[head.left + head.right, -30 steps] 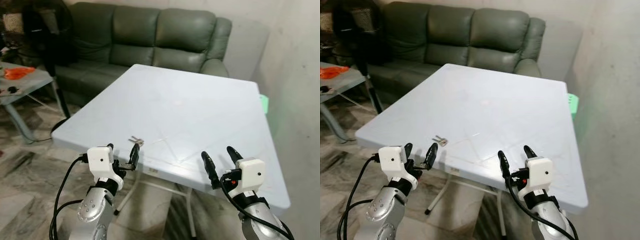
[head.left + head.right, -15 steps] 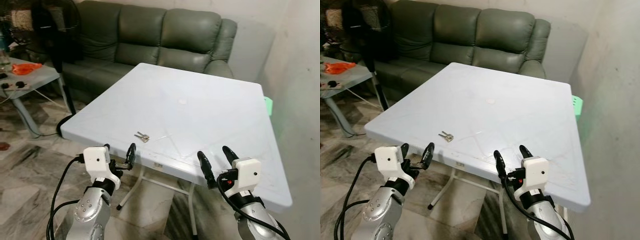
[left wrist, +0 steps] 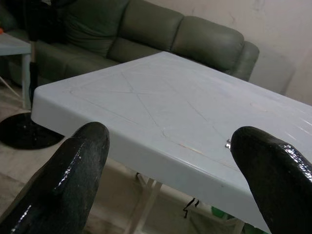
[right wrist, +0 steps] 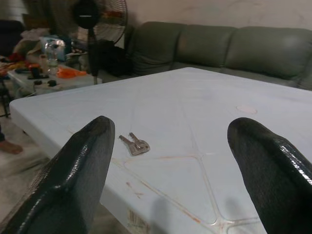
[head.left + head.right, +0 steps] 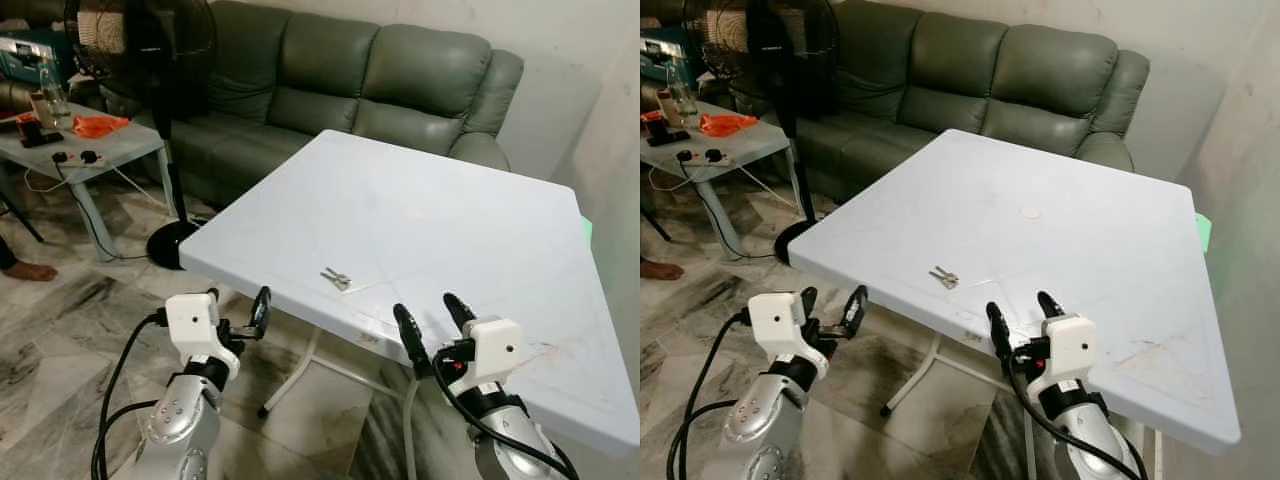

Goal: Hang keys on a hook

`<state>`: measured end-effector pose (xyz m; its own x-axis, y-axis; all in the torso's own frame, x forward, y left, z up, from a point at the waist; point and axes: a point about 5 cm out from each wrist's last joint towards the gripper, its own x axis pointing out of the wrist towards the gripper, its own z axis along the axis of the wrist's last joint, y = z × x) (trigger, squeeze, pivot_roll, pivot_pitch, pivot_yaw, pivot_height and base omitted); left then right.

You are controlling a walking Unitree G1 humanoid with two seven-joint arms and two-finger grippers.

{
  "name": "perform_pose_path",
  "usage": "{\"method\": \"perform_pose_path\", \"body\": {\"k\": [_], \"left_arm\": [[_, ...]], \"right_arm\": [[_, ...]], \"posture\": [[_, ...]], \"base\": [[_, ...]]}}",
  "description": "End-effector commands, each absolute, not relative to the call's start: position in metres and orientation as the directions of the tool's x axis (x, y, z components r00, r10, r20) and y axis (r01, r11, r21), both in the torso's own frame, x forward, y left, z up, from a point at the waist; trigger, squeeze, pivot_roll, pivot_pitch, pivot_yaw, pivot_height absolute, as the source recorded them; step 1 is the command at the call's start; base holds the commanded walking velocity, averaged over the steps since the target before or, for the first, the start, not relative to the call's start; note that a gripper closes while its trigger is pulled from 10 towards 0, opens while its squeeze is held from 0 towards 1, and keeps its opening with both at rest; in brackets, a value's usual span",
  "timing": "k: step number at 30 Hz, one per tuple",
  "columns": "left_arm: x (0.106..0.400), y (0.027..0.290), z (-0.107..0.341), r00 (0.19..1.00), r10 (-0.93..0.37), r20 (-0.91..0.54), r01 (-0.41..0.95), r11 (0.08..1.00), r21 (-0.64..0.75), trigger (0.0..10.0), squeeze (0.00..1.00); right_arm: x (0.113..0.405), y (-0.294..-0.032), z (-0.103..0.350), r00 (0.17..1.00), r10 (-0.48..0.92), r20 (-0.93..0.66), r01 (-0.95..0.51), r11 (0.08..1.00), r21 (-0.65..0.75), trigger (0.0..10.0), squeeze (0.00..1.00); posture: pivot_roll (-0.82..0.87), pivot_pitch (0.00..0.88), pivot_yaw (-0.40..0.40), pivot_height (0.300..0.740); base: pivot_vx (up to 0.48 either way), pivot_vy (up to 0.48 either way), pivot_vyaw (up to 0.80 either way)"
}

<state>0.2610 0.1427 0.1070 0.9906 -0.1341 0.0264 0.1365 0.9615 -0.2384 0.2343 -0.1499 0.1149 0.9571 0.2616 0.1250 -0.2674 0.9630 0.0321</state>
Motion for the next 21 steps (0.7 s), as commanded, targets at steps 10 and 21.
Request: {"method": "perform_pose_path", "body": {"k": [10, 21], "left_arm": [[0.2623, 0.1381, 0.1067, 0.990, -0.143, 0.020, 0.143, 0.957, -0.252, 10.0, 0.00], [0.2635, 0.1380, 0.1070, 0.990, -0.141, 0.021, 0.142, 0.957, -0.252, 10.0, 0.00]], "right_arm": [[0.2350, -0.1518, 0.1166, 0.957, 0.260, 0.126, -0.266, 0.963, 0.035, 10.0, 0.00], [0.2360, -0.1518, 0.1173, 0.957, 0.259, 0.127, -0.265, 0.964, 0.034, 10.0, 0.00]], "posture": [[0.03, 0.009, -0.060, 0.740], [0.03, 0.010, -0.063, 0.740]], "base": [[0.000, 0.400, 0.00], [0.000, 0.439, 0.00]]}}
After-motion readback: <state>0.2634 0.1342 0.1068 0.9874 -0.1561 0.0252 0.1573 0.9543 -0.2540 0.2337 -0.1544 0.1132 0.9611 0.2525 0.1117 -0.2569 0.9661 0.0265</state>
